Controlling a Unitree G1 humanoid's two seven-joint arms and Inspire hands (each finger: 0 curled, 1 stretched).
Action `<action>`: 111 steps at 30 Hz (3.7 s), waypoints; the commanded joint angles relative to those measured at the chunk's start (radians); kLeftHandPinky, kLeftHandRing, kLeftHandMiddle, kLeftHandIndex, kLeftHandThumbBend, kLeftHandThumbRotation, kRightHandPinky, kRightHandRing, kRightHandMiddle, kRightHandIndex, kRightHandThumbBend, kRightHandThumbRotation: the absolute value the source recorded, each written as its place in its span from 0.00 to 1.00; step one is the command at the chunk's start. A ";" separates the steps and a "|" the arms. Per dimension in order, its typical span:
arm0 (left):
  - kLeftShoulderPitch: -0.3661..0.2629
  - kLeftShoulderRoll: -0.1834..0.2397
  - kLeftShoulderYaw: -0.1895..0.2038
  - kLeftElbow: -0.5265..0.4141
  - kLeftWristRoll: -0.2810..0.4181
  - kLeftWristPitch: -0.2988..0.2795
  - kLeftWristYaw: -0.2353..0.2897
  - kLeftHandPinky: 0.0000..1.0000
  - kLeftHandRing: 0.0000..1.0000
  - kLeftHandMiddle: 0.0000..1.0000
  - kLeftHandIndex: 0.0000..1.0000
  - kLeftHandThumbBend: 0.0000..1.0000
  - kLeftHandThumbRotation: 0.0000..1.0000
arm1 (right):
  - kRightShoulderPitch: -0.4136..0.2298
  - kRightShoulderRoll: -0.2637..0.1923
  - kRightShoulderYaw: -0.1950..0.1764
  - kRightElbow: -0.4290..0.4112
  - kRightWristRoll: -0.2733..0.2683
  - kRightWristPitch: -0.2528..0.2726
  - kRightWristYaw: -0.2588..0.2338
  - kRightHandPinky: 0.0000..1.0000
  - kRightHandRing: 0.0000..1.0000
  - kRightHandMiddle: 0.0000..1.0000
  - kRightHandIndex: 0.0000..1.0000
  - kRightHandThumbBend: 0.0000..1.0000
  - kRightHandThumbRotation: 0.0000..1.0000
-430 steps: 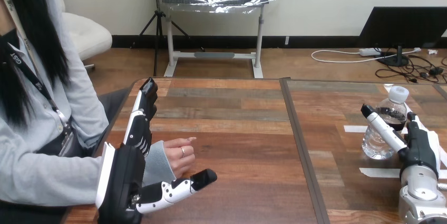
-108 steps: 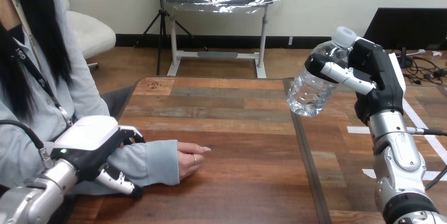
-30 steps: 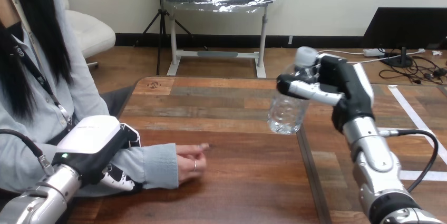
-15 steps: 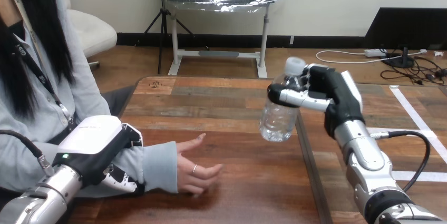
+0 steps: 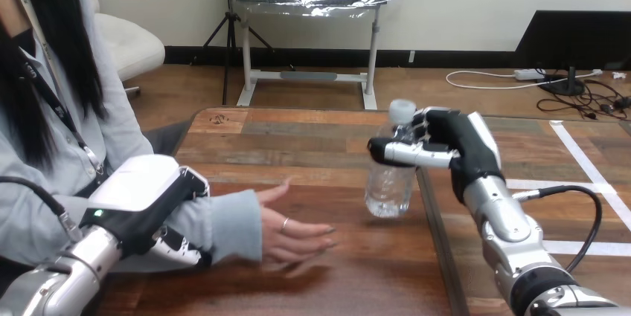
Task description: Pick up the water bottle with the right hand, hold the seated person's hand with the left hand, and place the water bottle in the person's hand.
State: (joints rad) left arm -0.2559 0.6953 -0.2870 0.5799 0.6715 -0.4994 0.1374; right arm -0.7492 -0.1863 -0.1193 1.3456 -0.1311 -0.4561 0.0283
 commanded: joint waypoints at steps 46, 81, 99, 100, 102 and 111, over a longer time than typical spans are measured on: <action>-0.237 -0.099 0.037 -0.029 -0.036 0.025 -0.049 0.27 0.29 0.34 0.35 0.81 0.00 | -0.113 0.129 0.107 -0.017 -0.120 -0.050 0.022 0.20 0.25 0.35 0.39 0.82 0.00; -0.257 -0.138 0.024 0.027 -0.027 0.015 -0.037 0.26 0.30 0.36 0.36 0.83 0.00 | -0.043 0.170 0.087 -0.077 -0.016 -0.215 0.202 0.20 0.24 0.33 0.38 0.81 0.01; -0.278 -0.153 0.010 0.094 -0.010 -0.007 0.003 0.24 0.29 0.36 0.36 0.85 0.00 | -0.019 0.176 0.071 -0.133 0.081 -0.275 0.302 0.20 0.24 0.33 0.37 0.81 0.02; -0.279 -0.154 0.011 0.095 -0.011 -0.005 0.001 0.24 0.30 0.36 0.37 0.84 0.00 | -0.018 0.176 0.070 -0.136 0.084 -0.275 0.306 0.20 0.24 0.33 0.37 0.82 0.02; -0.279 -0.155 0.010 0.095 -0.011 -0.001 0.000 0.24 0.30 0.36 0.37 0.84 0.00 | -0.018 0.175 0.068 -0.141 0.093 -0.276 0.315 0.20 0.24 0.33 0.37 0.82 0.02; -0.285 -0.159 0.002 0.106 0.002 -0.006 0.018 0.25 0.30 0.36 0.37 0.84 0.00 | -0.023 0.166 0.060 -0.143 0.119 -0.272 0.339 0.20 0.24 0.33 0.38 0.82 0.01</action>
State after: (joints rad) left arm -0.4271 0.5724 -0.2781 0.6793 0.6761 -0.4873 0.1155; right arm -0.7284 -0.0485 -0.0535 1.2597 -0.0358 -0.6849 0.3361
